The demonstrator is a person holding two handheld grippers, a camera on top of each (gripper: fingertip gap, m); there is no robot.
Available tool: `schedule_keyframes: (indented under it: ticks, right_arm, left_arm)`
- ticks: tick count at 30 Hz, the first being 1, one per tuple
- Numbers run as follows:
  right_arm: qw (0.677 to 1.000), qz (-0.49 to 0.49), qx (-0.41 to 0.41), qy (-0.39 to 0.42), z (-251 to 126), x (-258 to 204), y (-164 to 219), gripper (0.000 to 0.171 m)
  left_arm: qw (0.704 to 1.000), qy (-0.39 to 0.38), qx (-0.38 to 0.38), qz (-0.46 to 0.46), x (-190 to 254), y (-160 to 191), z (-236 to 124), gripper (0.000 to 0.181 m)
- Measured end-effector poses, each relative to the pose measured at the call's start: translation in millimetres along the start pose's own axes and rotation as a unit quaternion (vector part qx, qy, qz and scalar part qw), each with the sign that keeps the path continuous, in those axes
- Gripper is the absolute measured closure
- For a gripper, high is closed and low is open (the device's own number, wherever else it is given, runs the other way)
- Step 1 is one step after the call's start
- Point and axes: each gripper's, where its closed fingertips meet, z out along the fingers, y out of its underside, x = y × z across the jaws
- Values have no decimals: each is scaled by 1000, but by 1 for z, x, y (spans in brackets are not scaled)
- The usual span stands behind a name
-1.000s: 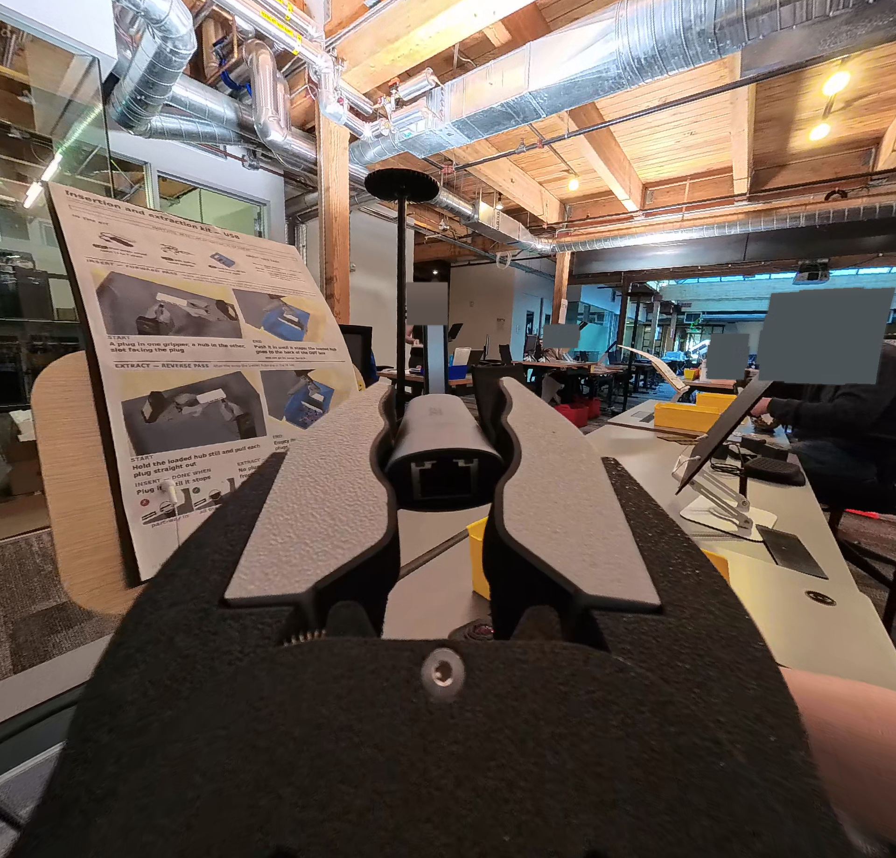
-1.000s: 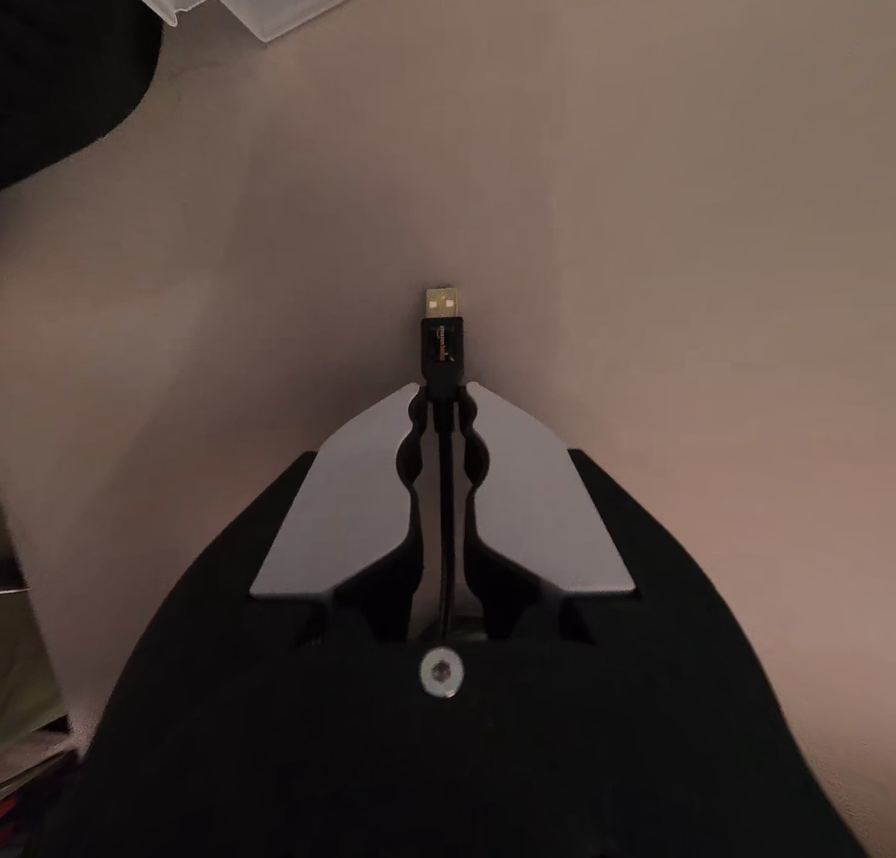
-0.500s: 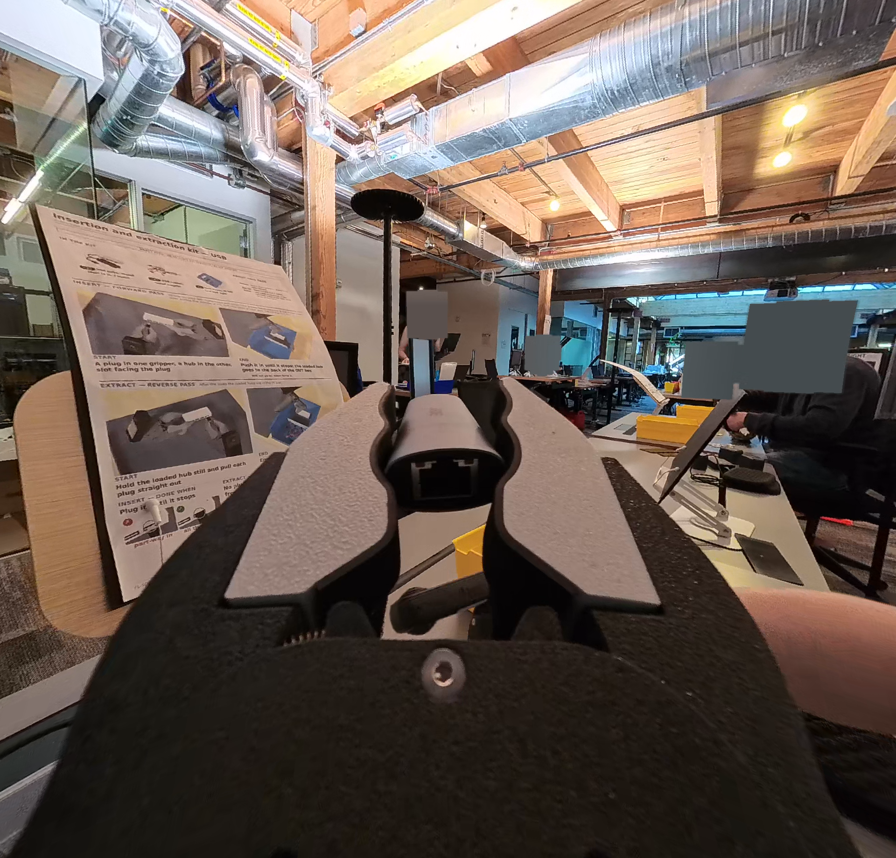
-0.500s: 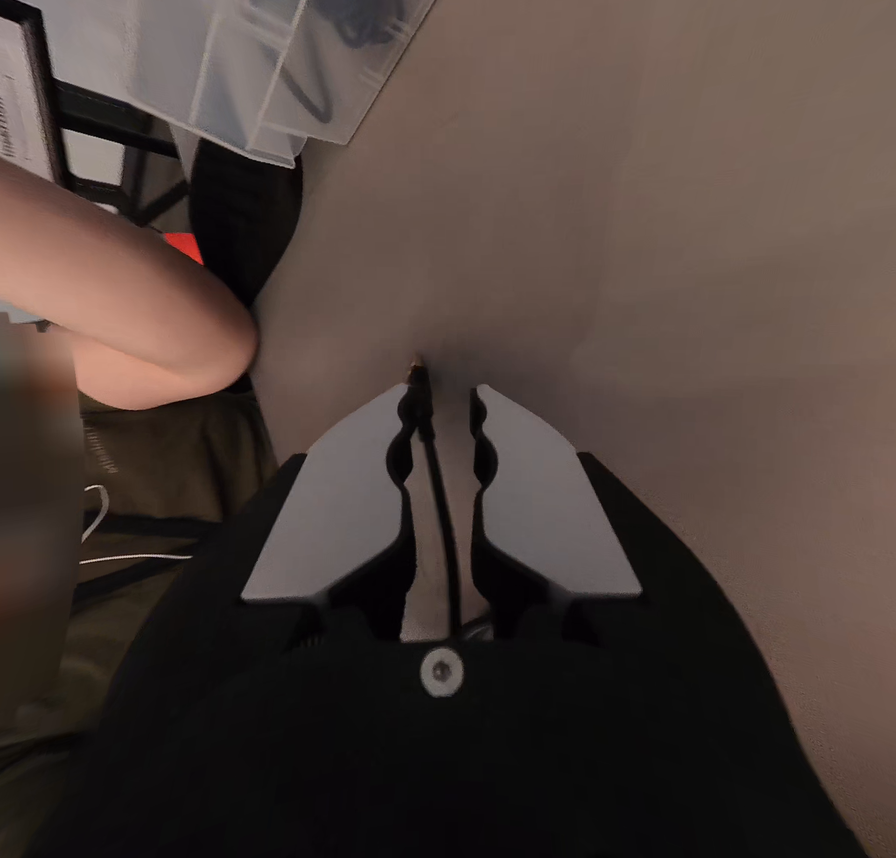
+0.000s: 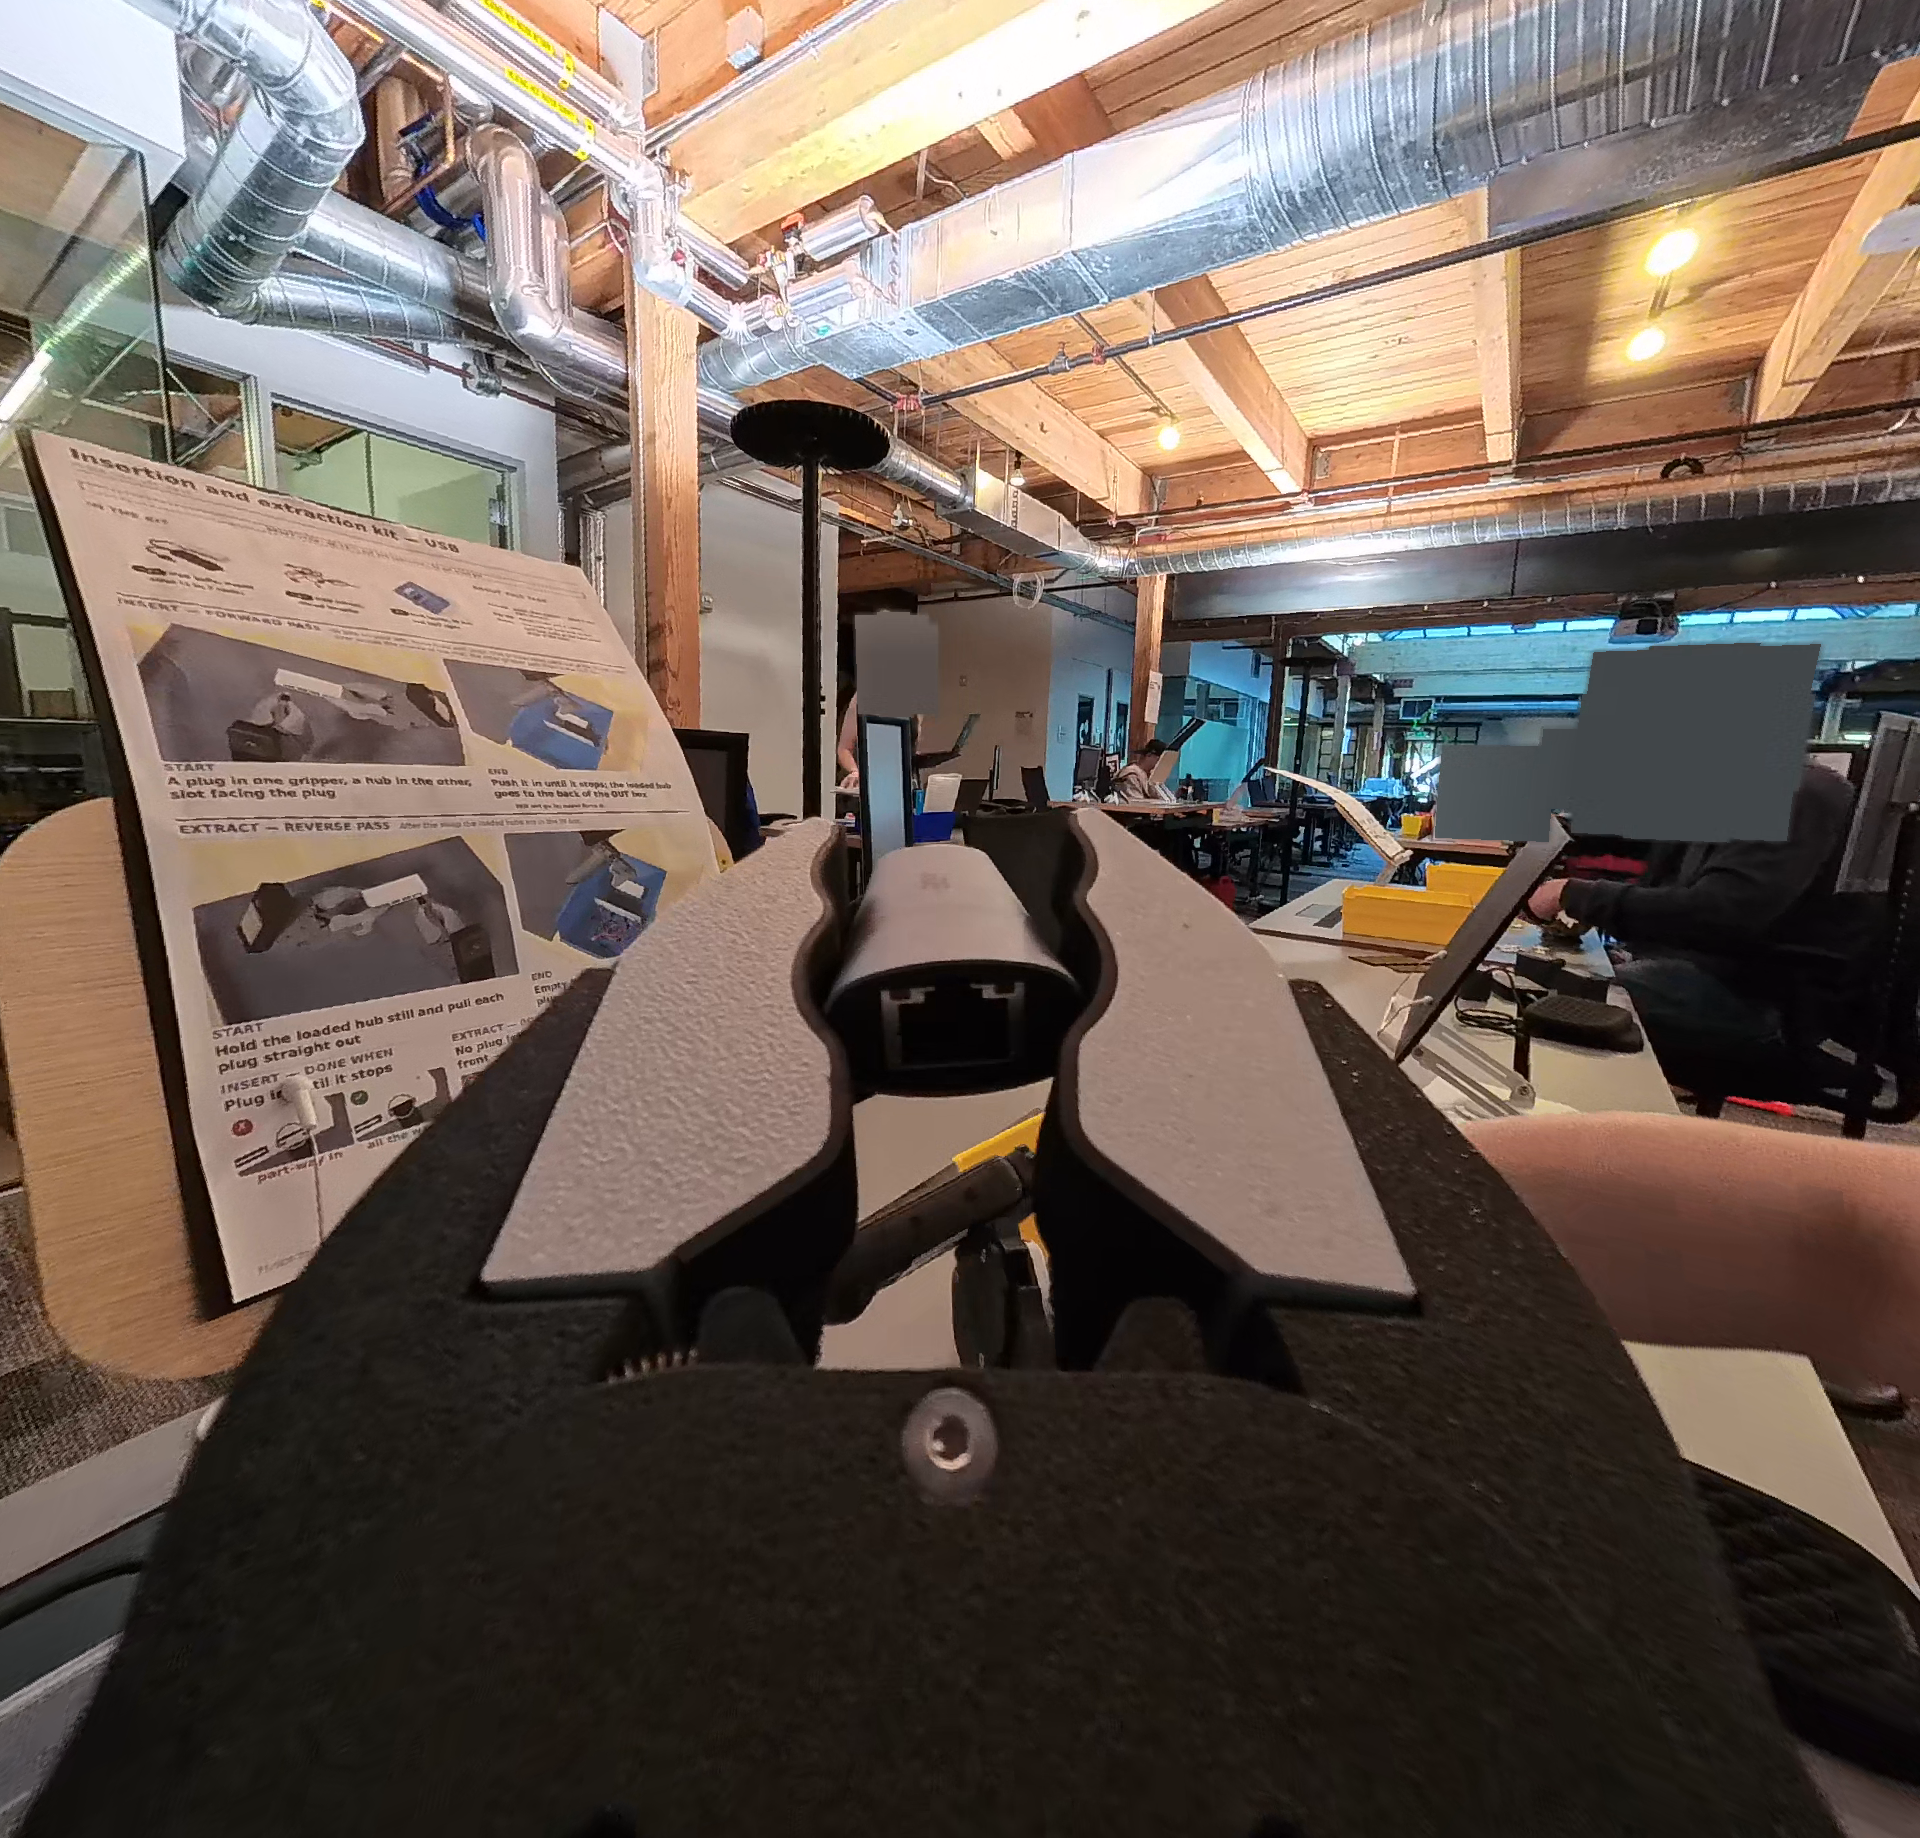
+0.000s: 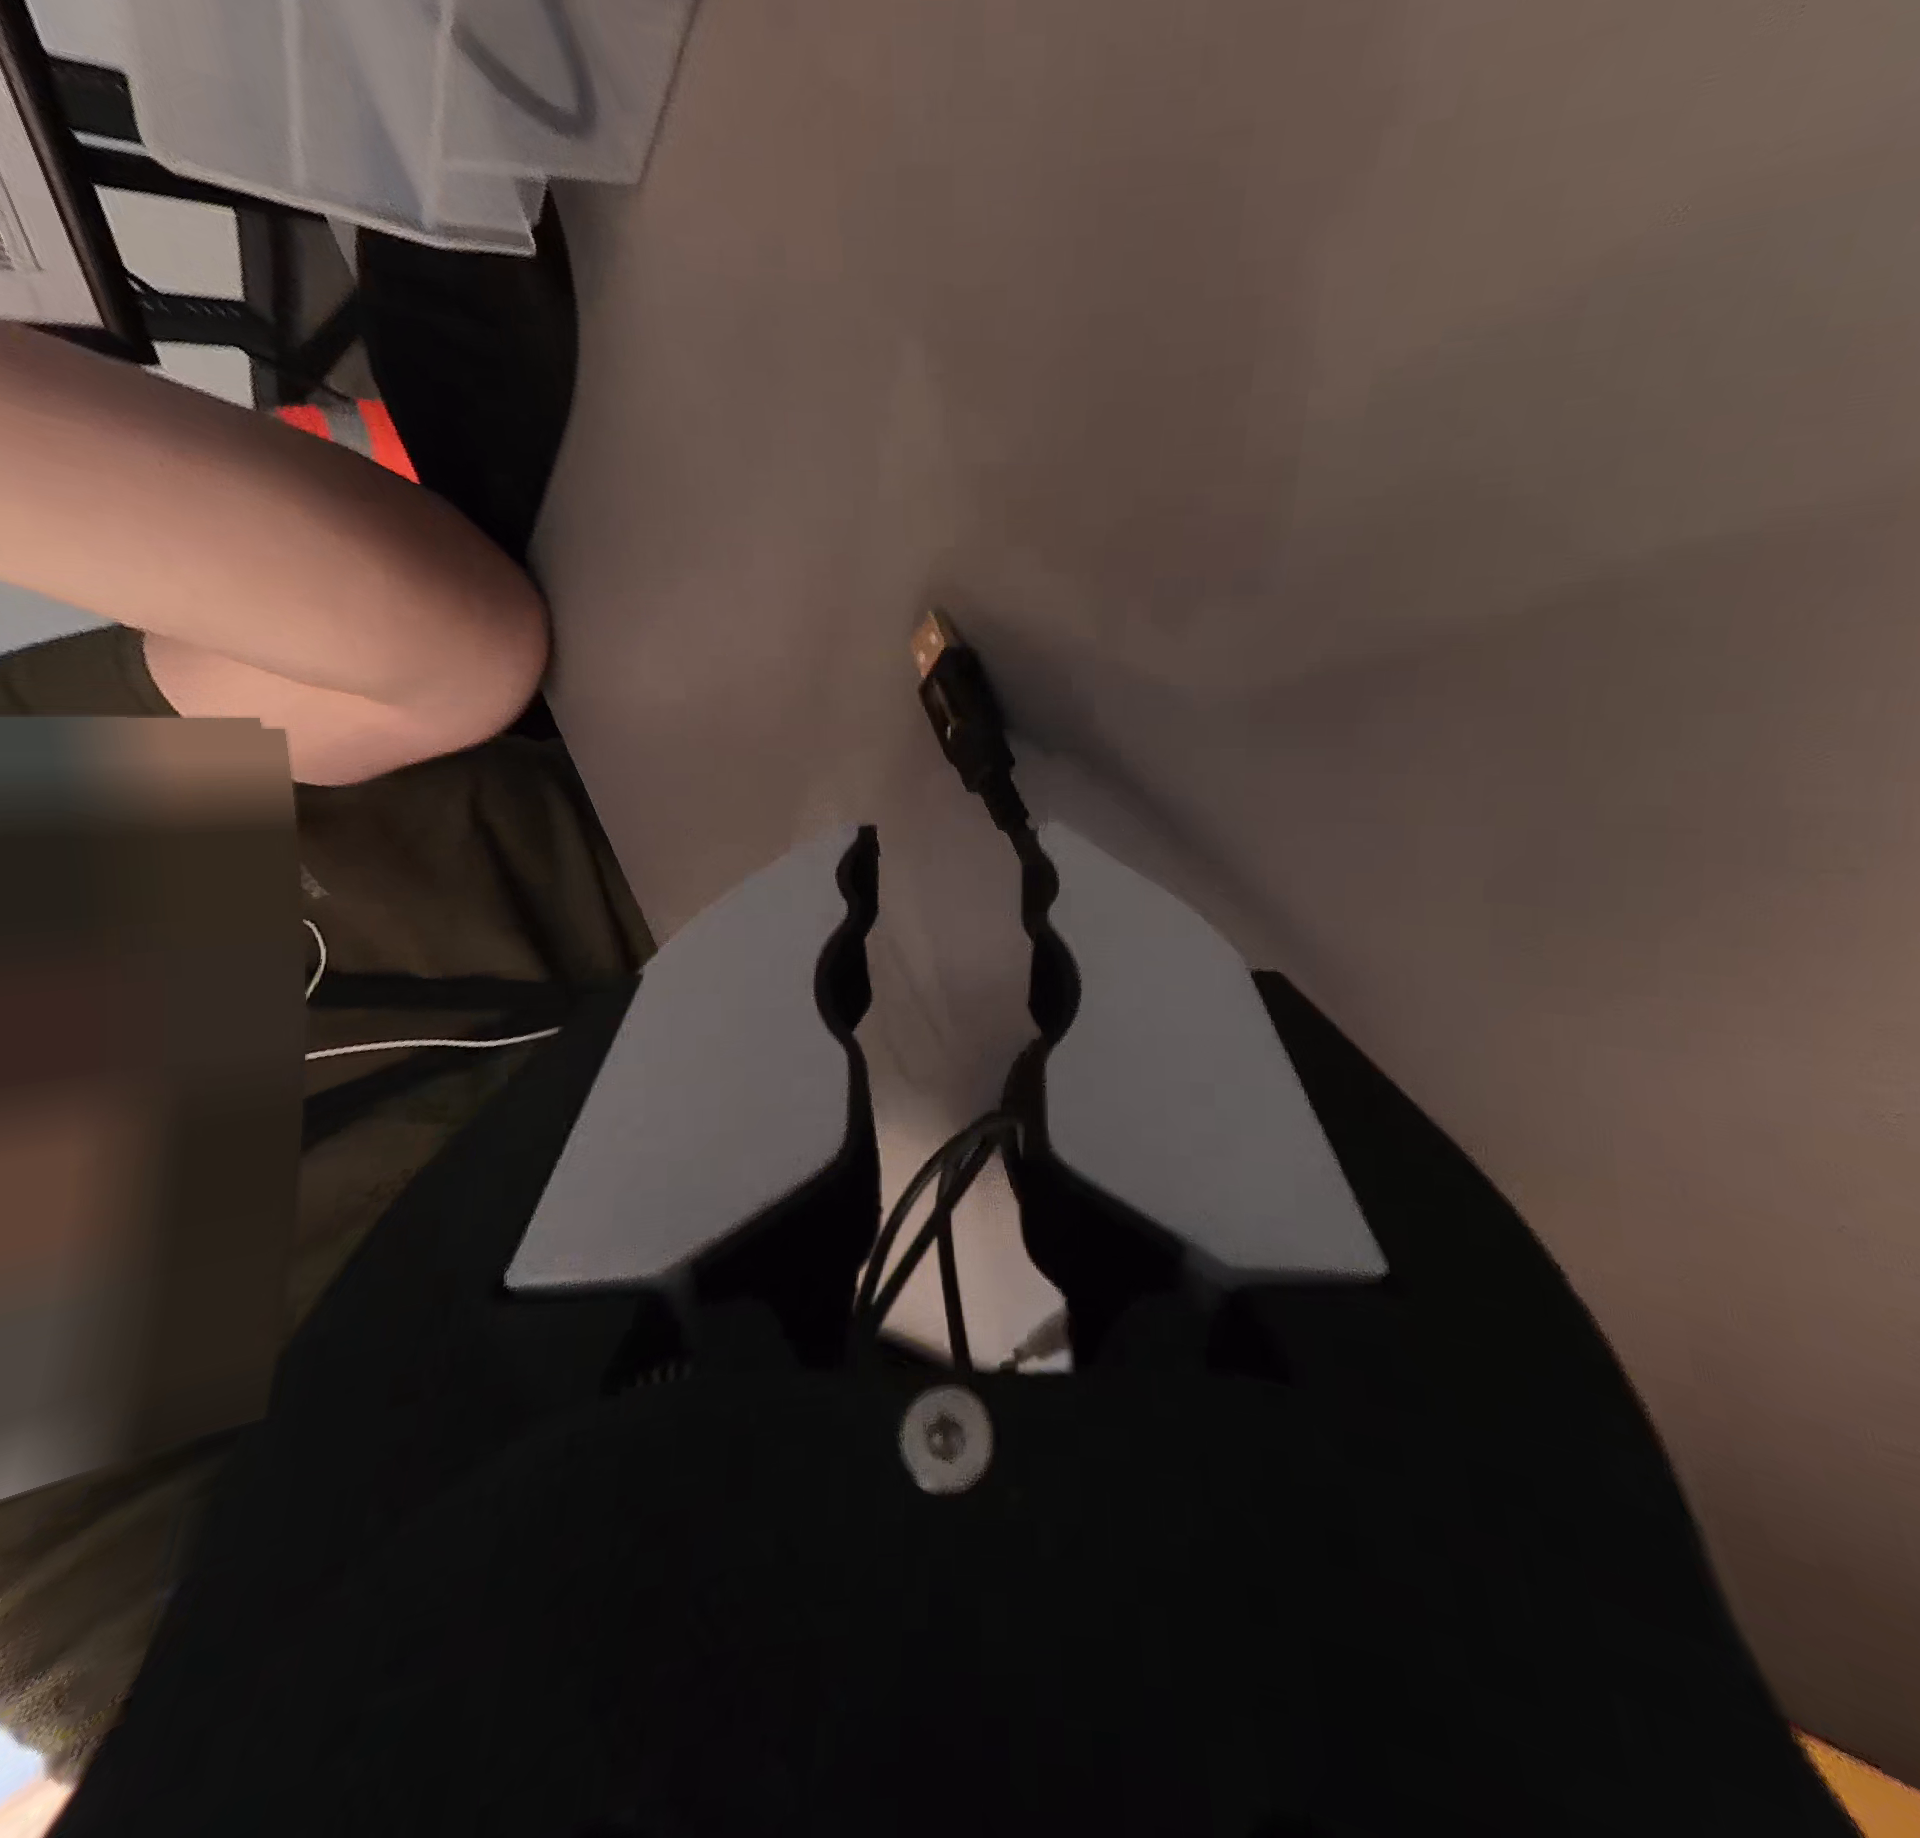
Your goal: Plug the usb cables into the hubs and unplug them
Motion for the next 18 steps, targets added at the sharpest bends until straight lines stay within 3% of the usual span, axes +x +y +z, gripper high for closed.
schedule_keyframes:
  ticks: [8, 18]
  right_arm:
    - [998, -28, -58, 6, 6, 12, 6, 144]
    - [990, -48, -133, -23, 27, 14, 31, 163]
  left_arm:
    - [1000, 5, -10, 6, 6, 4, 4, 145]
    - [1000, 8, -10, 6, 7, 2, 3, 145]
